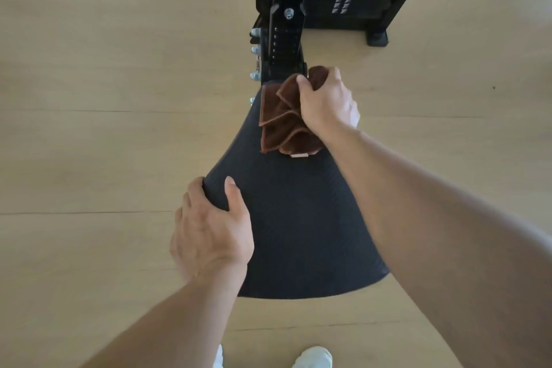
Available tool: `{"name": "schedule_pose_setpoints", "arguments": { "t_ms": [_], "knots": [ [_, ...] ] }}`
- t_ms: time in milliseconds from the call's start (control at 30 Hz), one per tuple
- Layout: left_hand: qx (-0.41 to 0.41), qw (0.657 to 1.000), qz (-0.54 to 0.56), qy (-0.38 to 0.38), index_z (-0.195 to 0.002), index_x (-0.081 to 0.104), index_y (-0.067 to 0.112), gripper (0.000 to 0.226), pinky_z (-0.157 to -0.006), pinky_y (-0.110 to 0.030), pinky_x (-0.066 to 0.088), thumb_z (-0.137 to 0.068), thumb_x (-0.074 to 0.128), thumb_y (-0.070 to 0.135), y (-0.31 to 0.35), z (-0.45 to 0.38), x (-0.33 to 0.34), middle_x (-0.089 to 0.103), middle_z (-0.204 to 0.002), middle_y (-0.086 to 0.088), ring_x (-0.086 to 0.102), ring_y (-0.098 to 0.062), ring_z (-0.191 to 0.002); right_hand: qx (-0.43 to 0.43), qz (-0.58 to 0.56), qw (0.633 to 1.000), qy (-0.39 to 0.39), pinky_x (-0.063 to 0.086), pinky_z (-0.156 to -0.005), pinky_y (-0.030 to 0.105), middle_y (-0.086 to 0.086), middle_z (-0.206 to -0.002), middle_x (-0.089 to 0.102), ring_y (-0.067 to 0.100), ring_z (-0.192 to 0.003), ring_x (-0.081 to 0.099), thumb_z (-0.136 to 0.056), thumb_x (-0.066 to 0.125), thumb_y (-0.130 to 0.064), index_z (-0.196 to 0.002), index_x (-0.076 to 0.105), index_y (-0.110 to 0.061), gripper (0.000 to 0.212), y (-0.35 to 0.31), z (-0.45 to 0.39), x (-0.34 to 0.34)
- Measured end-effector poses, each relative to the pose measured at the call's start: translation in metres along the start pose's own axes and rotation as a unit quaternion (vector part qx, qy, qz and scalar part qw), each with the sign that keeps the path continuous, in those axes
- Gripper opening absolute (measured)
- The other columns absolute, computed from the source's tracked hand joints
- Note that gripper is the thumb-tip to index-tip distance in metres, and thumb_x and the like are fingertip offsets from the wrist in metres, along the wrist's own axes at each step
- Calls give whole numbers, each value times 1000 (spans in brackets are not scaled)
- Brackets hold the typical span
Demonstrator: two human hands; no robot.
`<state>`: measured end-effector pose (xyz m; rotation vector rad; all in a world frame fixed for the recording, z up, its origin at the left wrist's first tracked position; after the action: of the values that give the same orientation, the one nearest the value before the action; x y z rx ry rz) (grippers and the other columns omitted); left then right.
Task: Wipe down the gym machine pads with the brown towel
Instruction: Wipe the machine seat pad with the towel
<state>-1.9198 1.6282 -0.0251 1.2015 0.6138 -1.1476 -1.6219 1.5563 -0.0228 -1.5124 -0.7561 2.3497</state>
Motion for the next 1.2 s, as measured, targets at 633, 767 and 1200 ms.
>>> {"name": "schedule_pose_setpoints", "arguments": {
  "t_ms": [633,767,1200],
  "knots": [
    [-7,1000,-1,-4,-139,46,23,58,-91,-45,42,-97,32,61,1,2,-2,63,-129,1,56,-27,-118,-2,80,996,25,35,-74,36,4,-113,69,36,-100,65,-100,47,-57,-121,46,-25,39,91,102,-44],
    [-7,1000,-8,3,-139,46,25,58,-91,-41,41,-97,31,62,1,0,-2,63,-129,4,56,-24,-118,-85,84,992,27,36,-76,37,5,-117,68,36,-105,65,-102,48,-54,-125,48,-22,40,18,35,-14],
    [-50,994,99,25,-124,55,24,49,-86,-40,40,-98,27,56,-16,-3,-6,65,-124,-1,60,-31,-113,-387,260,868,-172,41,-86,37,5,-118,66,29,-111,60,-96,50,-65,-120,59,-21,52,-108,78,86]
  ]
}}
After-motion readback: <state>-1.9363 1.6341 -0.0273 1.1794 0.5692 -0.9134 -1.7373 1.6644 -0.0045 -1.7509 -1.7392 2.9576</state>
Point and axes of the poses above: each hand's wrist, its own z-axis away from the middle knuckle, its own x-axis out of the palm, y = z × x, the point moved 10 cm from there along -z, towards the middle knuckle
